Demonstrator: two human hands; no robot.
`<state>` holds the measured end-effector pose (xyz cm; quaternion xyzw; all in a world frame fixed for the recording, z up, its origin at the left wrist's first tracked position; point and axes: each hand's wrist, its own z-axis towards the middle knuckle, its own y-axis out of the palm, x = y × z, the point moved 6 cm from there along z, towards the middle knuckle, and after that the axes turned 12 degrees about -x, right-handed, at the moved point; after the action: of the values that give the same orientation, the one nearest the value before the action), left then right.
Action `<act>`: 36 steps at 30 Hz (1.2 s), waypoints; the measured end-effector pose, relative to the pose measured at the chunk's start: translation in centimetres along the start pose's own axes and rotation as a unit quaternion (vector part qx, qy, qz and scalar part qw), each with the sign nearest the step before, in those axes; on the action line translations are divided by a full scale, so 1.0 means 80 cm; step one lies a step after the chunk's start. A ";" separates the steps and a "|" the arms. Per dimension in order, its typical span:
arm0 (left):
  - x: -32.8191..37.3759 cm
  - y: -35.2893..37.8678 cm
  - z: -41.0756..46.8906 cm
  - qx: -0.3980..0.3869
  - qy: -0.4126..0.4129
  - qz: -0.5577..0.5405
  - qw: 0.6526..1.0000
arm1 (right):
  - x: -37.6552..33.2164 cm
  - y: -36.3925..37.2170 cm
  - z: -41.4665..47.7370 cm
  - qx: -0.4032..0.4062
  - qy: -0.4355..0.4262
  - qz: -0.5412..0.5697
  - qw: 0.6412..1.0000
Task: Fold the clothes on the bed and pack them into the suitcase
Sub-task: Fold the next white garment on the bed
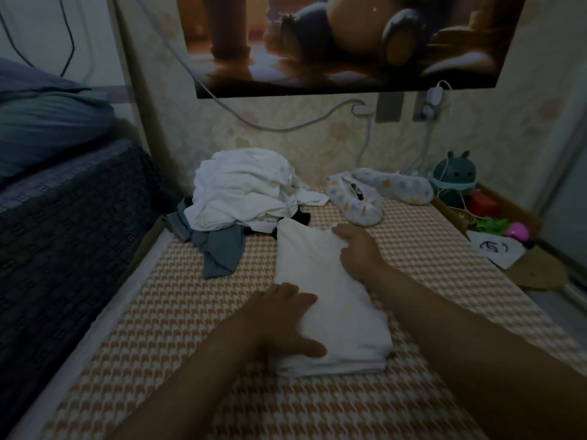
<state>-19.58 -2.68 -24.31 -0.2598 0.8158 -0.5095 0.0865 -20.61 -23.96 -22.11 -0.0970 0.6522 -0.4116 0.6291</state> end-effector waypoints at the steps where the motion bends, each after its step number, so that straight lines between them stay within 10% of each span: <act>1: -0.001 -0.018 0.004 0.050 -0.004 0.005 0.999 | -0.005 -0.005 0.004 0.018 -0.010 0.018 1.000; 5: -0.016 -0.086 0.033 0.282 0.015 -0.005 0.959 | 0.005 -0.005 0.021 0.035 0.011 0.022 0.999; 8: -0.026 -0.104 0.072 0.336 0.047 -0.035 0.940 | 0.041 0.015 0.020 -0.005 0.050 -0.189 0.981; 13: -0.059 -0.072 0.153 0.177 -0.049 -0.056 0.981 | 0.025 0.028 0.012 0.004 -0.120 -0.234 0.965; 24: -0.090 -0.044 0.130 0.143 -0.142 -0.073 0.977 | 0.030 0.055 -0.014 -0.230 0.016 -0.219 0.948; 29: -0.031 -0.048 0.027 0.367 0.100 0.043 0.924 | 0.004 0.040 -0.070 -0.218 -0.034 -0.170 0.960; 36: 0.033 -0.004 -0.053 0.215 0.171 0.117 0.954 | -0.028 0.041 -0.159 -0.358 0.000 -0.197 0.913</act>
<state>-23.46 -0.83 -21.71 -0.0466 0.7145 -0.6957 0.0583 -30.36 -15.13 -24.29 -0.4420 0.7236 -0.2663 0.4583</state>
